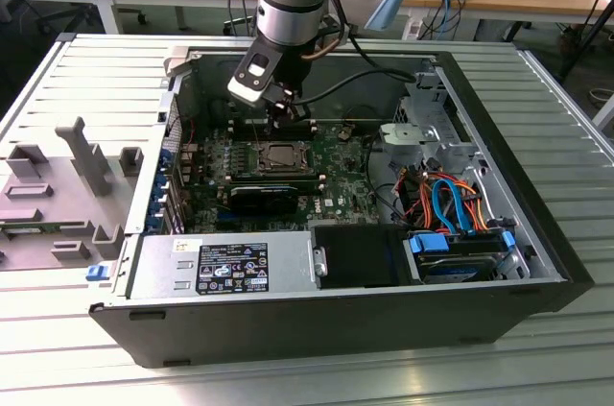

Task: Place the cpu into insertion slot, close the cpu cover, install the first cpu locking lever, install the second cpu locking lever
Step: 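Install the first cpu locking lever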

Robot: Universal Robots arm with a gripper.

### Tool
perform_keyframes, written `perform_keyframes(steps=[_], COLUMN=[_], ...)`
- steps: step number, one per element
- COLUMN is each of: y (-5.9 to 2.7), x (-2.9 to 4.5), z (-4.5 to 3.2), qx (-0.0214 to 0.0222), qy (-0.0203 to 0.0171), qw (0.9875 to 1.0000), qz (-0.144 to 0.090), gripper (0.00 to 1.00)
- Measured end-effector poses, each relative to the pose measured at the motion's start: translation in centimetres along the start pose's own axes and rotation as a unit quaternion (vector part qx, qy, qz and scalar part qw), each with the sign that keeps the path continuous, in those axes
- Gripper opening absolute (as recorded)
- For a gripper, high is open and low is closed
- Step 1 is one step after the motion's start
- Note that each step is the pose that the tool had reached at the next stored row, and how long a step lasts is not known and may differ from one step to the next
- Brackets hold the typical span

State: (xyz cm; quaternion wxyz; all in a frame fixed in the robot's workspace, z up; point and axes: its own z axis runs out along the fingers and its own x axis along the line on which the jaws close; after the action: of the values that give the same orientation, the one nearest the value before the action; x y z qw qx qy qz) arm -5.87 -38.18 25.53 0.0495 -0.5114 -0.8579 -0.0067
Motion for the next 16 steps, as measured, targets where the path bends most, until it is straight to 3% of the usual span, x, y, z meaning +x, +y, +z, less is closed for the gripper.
perform_keyframes(steps=[16], y=[0.0], x=[0.0], z=[0.0], qx=[0.0018], qy=[-0.0008], qw=[0.9998], qz=[-0.02], gripper=[0.11])
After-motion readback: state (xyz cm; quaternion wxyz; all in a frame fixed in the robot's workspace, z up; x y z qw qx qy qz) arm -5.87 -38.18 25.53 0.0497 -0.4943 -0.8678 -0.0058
